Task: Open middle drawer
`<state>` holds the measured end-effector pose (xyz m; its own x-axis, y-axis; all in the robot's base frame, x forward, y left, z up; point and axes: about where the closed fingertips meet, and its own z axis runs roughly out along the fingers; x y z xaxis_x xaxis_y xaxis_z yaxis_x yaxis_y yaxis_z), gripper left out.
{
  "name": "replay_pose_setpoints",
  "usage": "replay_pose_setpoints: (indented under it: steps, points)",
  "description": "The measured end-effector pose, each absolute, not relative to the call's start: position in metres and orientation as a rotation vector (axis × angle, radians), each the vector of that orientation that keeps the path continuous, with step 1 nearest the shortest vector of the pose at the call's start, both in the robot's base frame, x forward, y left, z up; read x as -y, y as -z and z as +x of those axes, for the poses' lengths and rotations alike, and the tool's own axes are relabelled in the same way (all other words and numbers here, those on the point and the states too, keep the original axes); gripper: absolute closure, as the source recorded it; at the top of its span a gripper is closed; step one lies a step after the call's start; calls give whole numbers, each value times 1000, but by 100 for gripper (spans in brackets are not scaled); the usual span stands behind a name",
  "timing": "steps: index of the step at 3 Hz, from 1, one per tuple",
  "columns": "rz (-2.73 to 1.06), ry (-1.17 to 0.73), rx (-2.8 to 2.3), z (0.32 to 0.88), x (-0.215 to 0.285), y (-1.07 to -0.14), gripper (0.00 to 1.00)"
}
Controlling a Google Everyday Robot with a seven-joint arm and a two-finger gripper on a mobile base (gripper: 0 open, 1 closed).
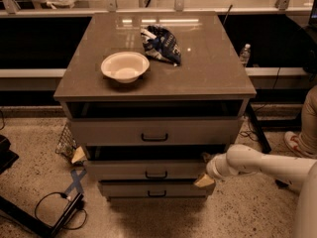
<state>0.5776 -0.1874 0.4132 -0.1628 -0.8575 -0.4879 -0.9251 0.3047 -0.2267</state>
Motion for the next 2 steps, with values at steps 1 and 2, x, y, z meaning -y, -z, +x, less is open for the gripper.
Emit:
replay_pose_setpoints:
  steps: [1, 2]
  points:
    - [-1579, -169, -2045, 577, 186, -412, 0]
    - [-1579, -169, -2045, 577, 186, -412, 0]
